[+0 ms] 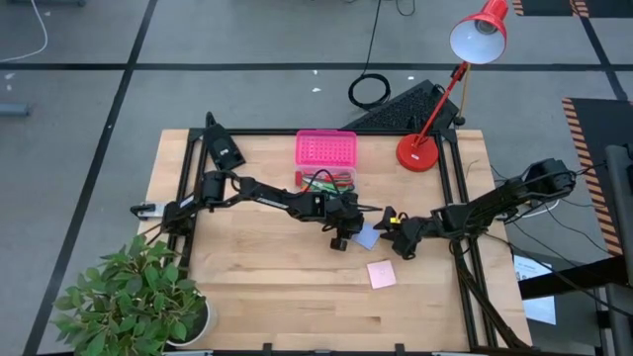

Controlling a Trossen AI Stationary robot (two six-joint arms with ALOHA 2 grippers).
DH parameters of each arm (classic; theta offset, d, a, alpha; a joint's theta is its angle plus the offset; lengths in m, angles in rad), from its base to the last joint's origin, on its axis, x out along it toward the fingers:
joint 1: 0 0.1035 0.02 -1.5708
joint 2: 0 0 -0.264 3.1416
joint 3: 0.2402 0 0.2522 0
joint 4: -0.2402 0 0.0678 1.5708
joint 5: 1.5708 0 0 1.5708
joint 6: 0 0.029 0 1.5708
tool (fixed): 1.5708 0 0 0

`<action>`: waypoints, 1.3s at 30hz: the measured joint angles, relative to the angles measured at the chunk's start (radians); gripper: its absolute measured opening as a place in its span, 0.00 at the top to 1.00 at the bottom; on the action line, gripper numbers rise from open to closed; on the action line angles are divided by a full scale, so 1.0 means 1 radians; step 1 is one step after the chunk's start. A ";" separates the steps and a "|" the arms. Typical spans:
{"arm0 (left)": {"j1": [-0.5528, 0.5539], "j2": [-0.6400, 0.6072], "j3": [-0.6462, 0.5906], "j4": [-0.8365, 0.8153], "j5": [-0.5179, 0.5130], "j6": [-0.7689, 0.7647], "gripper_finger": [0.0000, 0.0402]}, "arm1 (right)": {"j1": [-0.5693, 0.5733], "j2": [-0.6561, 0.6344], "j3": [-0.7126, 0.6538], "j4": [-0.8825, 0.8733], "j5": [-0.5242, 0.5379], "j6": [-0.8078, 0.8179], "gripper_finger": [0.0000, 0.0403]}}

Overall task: Pack school essentials
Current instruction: Put the blue sticky notes into the supply box

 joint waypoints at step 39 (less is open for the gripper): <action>-0.029 -0.132 -0.002 -0.052 -0.070 0.017 0.57 | -0.017 0.007 -0.004 0.006 -0.025 0.112 0.99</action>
